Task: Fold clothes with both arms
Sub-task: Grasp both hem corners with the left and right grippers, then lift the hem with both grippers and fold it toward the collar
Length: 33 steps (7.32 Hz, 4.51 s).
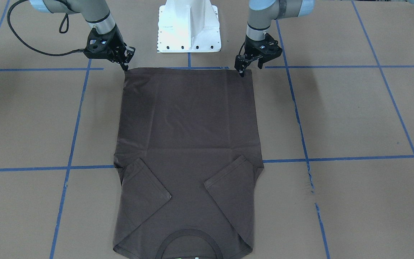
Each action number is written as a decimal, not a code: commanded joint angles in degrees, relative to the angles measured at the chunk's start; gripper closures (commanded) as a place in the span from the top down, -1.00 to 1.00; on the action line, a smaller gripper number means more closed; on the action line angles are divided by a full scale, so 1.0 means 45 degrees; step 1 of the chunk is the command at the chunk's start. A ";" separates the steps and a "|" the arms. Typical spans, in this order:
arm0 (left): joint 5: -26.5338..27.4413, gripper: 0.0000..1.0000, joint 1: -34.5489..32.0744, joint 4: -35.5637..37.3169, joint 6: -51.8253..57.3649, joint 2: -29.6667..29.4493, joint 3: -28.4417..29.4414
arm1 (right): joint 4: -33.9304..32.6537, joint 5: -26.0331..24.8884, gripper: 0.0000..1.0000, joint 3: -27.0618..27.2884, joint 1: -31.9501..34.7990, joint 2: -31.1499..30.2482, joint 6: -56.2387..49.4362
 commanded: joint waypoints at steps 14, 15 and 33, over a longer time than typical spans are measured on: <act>-0.0150 -1.00 0.0202 0.2562 -0.0301 -0.1452 -0.0977 | -0.0019 0.2222 -1.00 0.1031 0.1061 -0.0660 -0.0101; -0.0246 -1.00 0.0184 0.3029 0.0743 -0.1609 -0.1480 | -0.0019 0.2555 -1.00 0.1829 0.1042 -0.1380 -0.0101; -0.1478 -1.00 -0.6005 0.0699 0.7101 -0.5061 0.3657 | 0.0020 0.5547 -1.00 -0.6145 0.7972 0.5425 -0.3264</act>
